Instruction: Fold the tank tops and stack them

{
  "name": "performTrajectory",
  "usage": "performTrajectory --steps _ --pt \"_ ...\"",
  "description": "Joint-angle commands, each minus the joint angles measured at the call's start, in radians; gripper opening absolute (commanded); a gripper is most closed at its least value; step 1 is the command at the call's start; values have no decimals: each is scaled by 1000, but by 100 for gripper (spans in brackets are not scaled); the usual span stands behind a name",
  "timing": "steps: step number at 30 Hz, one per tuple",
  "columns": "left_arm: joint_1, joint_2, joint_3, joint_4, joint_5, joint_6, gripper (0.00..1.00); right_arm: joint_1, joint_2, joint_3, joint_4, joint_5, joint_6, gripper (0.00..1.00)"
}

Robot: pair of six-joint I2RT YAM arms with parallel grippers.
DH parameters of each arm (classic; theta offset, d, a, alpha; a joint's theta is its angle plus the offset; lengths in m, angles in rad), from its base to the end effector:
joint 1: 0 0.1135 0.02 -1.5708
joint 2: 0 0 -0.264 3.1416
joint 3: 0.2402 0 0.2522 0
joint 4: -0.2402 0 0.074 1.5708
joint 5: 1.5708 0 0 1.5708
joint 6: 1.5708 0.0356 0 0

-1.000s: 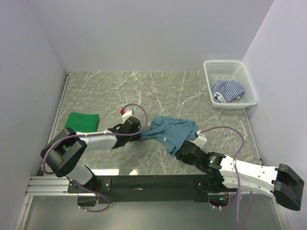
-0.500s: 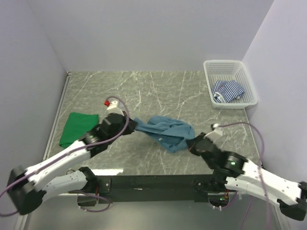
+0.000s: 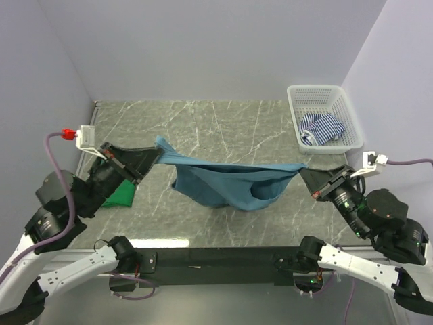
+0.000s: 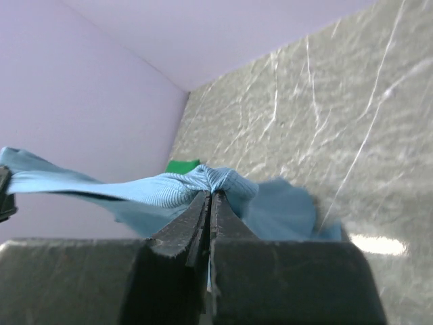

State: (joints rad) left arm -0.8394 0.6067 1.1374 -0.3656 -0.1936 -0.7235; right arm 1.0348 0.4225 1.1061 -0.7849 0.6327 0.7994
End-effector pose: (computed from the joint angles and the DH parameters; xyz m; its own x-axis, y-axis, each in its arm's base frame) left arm 0.0662 -0.0635 0.4577 -0.3173 -0.6191 -0.7184 0.5251 0.5161 -0.6767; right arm 0.0352 0.0180 0.4126 -0.3177 0.5973 -0.7364 -0.2369 0.7020 0.6716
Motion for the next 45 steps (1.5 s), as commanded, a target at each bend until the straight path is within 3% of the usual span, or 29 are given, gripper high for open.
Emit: performTrajectory --steps 1,8,13,16,17,18,19,21,23,25,26,27,28,30,31,32,33,36,39,41,45 --pt "0 2 70 -9 17 50 1 5 71 89 2 65 -124 0" --pt "0 94 150 76 -49 95 1 4 192 282 101 169 -287 0" --pt "2 241 194 77 -214 90 3 -7 330 316 240 259 -432 0" --pt "70 369 191 79 -207 56 4 -161 418 272 306 91 -428 0" --pt "110 437 185 100 -157 43 3 -341 442 226 346 -158 -414 0" --pt "162 471 158 118 -97 -3 2 -419 470 197 375 -263 -402 0" --pt "265 507 138 152 -42 -22 1 -493 548 172 409 -359 -390 0" --pt "341 631 107 269 37 -50 1 -617 657 144 502 -494 -396 0" --pt "434 814 133 353 124 -91 1 -689 873 217 548 -571 -391 1" --pt "473 960 249 358 144 -99 7 -765 1104 315 543 -666 -376 13" --pt "503 1099 298 388 170 -93 20 -778 1175 427 509 -686 -373 36" --pt "514 1161 347 387 218 -80 29 -788 1238 487 480 -691 -374 44" --pt "529 1252 454 363 232 -74 45 -795 1333 583 419 -691 -379 56" --pt "537 1277 508 321 253 -59 58 -795 1378 644 347 -662 -397 63" --pt "537 1262 487 320 232 -62 82 -795 1362 643 328 -597 -405 64" --pt "534 1198 449 339 226 -65 93 -797 1334 573 325 -570 -401 66" --pt "531 1161 400 358 223 -73 94 -799 1296 519 338 -544 -394 67" --pt "507 1018 230 343 197 -134 90 -802 1127 261 366 -476 -345 67" --pt "410 871 -36 358 110 -194 80 -800 934 -53 439 -468 -267 64" --pt "303 783 -129 352 34 -218 68 -802 793 -253 470 -443 -224 63" --pt "126 696 -382 406 -12 -295 62 -803 635 -462 487 -394 -198 62"
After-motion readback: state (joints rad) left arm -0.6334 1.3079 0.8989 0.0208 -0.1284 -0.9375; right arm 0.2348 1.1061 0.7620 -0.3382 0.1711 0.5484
